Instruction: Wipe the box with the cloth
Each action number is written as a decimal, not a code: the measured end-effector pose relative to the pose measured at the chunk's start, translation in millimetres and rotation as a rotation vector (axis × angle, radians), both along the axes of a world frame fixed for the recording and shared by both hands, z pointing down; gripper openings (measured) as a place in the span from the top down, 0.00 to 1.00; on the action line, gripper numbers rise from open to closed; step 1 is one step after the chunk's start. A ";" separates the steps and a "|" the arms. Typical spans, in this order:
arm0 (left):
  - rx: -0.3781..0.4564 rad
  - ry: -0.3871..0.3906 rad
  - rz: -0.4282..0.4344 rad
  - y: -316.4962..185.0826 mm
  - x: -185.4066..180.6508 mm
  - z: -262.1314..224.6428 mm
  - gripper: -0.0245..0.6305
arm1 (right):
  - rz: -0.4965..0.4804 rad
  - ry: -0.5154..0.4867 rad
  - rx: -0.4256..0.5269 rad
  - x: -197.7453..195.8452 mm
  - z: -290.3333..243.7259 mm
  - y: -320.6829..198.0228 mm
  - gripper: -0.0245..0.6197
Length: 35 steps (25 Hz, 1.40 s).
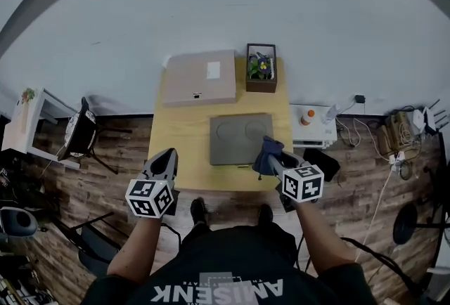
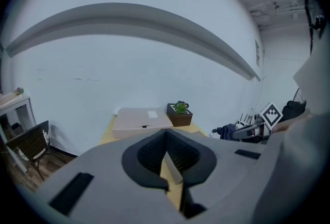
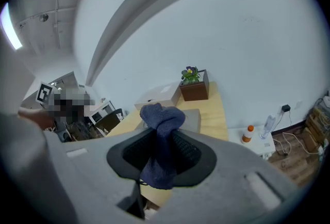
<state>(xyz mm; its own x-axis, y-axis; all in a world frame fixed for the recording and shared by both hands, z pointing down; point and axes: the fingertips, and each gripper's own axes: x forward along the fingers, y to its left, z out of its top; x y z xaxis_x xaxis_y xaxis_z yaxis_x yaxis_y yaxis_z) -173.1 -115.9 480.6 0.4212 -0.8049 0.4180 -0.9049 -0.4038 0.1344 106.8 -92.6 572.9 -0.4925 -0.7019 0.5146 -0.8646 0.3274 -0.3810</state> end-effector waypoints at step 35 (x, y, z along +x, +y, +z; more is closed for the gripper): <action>-0.102 -0.048 0.253 -63.5 -228.9 45.5 0.96 | 1.001 -0.268 -0.121 -242.5 87.8 -138.7 0.81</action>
<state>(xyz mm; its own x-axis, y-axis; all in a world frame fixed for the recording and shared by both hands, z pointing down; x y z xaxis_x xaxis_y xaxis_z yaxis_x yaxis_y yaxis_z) -402.0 -179.3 526.2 0.5812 -0.6298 0.5153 -0.7836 -0.6040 0.1455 -135.7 -231.3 660.8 0.1776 -0.8032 0.5686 -0.6018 -0.5458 -0.5830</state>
